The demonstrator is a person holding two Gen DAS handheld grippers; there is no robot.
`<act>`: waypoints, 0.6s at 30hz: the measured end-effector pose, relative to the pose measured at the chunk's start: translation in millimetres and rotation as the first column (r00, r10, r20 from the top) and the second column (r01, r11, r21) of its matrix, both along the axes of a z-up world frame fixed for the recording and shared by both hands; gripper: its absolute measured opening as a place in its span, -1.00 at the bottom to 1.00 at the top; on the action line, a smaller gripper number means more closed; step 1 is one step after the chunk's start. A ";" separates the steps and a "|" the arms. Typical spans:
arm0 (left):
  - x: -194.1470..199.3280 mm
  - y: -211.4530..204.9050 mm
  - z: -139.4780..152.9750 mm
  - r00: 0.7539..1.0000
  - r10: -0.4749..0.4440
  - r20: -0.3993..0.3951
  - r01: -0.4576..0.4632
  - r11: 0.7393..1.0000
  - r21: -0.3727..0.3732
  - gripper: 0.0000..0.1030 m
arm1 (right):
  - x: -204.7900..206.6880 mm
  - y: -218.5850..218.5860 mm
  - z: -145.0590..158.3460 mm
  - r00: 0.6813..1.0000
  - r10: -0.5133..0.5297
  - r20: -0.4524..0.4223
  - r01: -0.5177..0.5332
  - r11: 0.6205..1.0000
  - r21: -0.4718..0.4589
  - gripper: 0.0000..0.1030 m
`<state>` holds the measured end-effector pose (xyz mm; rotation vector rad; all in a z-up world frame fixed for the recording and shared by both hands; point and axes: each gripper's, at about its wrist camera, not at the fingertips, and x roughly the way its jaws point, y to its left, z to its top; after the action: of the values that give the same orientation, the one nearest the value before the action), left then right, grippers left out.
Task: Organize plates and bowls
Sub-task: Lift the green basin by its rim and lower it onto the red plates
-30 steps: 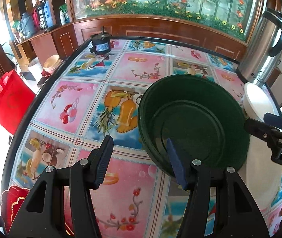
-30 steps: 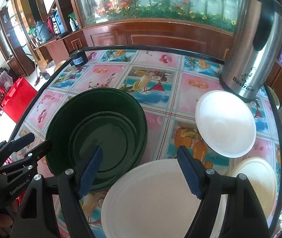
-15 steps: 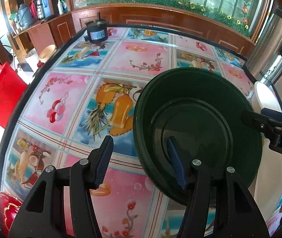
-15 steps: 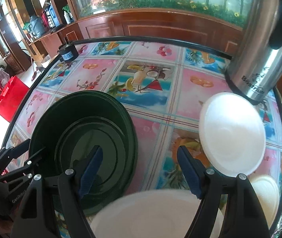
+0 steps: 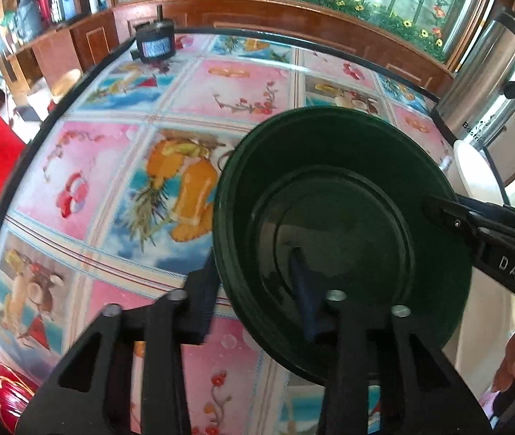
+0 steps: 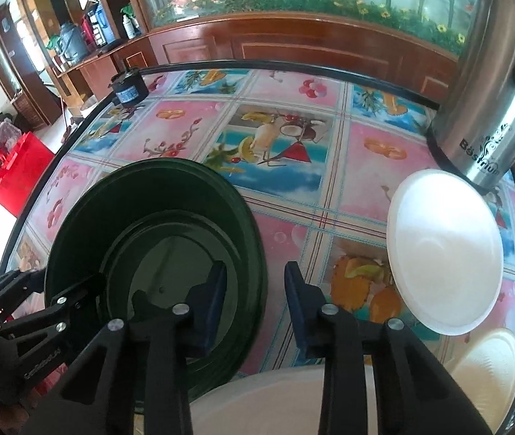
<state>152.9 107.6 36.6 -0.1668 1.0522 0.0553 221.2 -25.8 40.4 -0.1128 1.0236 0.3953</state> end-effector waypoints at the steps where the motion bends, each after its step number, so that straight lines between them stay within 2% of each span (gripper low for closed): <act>1: -0.6 -0.3 0.9 1.000 0.001 0.007 -0.001 1.000 0.013 -0.52 | -4.4 2.8 2.8 1.000 0.005 0.017 -0.005 1.000 -0.011 -0.45; 5: -3.3 3.8 3.1 1.000 0.011 0.019 -0.011 1.000 0.013 -0.53 | -14.6 11.8 7.6 0.997 0.013 0.070 -0.008 0.998 -0.063 -0.46; 7: -5.6 7.1 5.6 0.999 0.020 0.027 -0.021 1.000 0.019 -0.60 | -19.3 14.8 8.8 0.996 0.016 0.086 -0.010 0.997 -0.076 -0.46; 18: -31.6 23.8 33.2 0.997 0.031 0.075 -0.032 0.999 0.013 -0.60 | -44.8 24.4 29.0 0.991 0.015 0.134 -0.008 0.998 -0.055 -0.46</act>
<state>121.3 131.4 69.8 -0.1721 0.9742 0.0845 176.4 -1.4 69.5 -0.1915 0.9012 0.3658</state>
